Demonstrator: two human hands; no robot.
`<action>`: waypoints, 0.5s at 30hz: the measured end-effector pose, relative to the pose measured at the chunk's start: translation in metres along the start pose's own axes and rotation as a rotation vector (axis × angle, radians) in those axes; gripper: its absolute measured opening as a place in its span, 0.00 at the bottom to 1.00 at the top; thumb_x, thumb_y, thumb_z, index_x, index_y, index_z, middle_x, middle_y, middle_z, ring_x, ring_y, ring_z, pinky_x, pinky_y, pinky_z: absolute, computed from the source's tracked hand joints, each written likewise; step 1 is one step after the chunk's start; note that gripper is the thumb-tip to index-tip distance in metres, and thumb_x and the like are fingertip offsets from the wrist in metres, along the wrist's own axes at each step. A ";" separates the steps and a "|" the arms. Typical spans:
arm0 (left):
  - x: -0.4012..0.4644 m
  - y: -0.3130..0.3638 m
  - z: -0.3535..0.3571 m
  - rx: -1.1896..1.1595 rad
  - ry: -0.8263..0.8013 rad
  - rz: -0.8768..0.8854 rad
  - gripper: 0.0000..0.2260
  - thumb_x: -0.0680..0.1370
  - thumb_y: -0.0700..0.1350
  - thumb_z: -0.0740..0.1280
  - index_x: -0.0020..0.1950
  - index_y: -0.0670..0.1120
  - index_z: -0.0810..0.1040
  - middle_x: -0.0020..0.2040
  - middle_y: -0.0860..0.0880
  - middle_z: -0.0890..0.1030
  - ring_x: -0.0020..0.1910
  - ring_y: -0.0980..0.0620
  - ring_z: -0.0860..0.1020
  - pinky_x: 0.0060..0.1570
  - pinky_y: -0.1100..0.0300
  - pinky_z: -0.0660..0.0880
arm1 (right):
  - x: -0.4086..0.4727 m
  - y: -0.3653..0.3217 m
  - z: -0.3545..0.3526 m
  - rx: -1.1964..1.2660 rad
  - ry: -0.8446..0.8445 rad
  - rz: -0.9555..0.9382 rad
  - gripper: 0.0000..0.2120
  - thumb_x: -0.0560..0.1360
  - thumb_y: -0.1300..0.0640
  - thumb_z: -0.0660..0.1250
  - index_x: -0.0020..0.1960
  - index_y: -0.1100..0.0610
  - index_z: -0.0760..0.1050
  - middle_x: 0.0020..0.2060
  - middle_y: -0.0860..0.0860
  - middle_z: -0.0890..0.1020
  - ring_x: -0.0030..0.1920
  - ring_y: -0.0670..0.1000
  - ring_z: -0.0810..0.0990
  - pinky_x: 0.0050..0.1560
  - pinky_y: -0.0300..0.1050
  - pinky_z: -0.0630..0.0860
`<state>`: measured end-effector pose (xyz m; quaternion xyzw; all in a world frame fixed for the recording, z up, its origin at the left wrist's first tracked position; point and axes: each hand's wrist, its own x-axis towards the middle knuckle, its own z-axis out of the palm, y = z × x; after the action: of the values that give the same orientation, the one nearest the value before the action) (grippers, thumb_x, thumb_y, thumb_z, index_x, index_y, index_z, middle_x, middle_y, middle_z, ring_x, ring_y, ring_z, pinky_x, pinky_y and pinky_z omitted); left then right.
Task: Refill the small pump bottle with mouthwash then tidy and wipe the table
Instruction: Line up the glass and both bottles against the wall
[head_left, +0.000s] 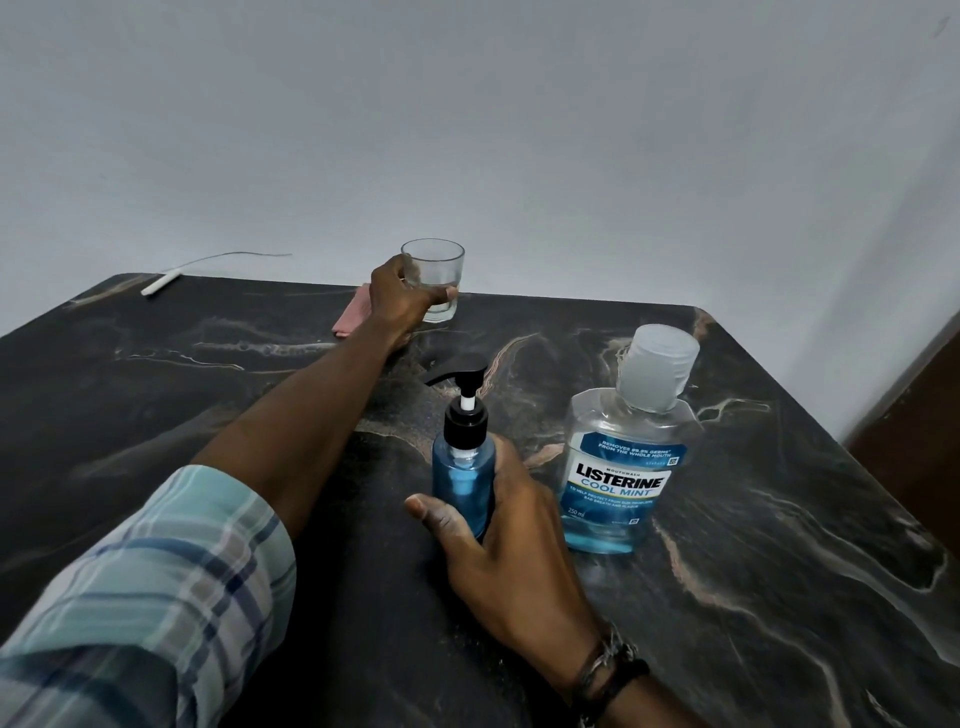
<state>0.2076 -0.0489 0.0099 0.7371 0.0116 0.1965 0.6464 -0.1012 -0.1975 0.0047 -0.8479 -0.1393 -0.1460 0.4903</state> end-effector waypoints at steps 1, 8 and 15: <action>-0.001 0.000 -0.001 0.006 -0.007 0.005 0.25 0.54 0.46 0.82 0.43 0.44 0.74 0.43 0.47 0.76 0.44 0.47 0.74 0.50 0.44 0.79 | 0.000 0.001 0.000 -0.003 0.000 0.000 0.19 0.72 0.44 0.72 0.58 0.45 0.70 0.49 0.41 0.81 0.50 0.40 0.79 0.51 0.40 0.76; -0.014 0.019 -0.012 0.219 -0.064 0.020 0.48 0.59 0.53 0.83 0.70 0.39 0.63 0.69 0.41 0.72 0.67 0.41 0.72 0.65 0.47 0.73 | 0.001 0.001 0.000 -0.020 0.013 0.018 0.20 0.70 0.41 0.72 0.57 0.44 0.70 0.48 0.39 0.81 0.49 0.38 0.79 0.49 0.36 0.76; -0.094 0.050 -0.064 0.342 -0.104 0.309 0.33 0.74 0.44 0.73 0.75 0.43 0.63 0.71 0.44 0.72 0.70 0.43 0.70 0.67 0.53 0.71 | -0.001 -0.005 -0.002 -0.037 0.037 0.059 0.25 0.67 0.42 0.76 0.58 0.44 0.69 0.49 0.39 0.80 0.50 0.39 0.79 0.51 0.38 0.78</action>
<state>0.0899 -0.0218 0.0373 0.8382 -0.1014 0.2502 0.4739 -0.1046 -0.1967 0.0095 -0.8578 -0.1023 -0.1496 0.4809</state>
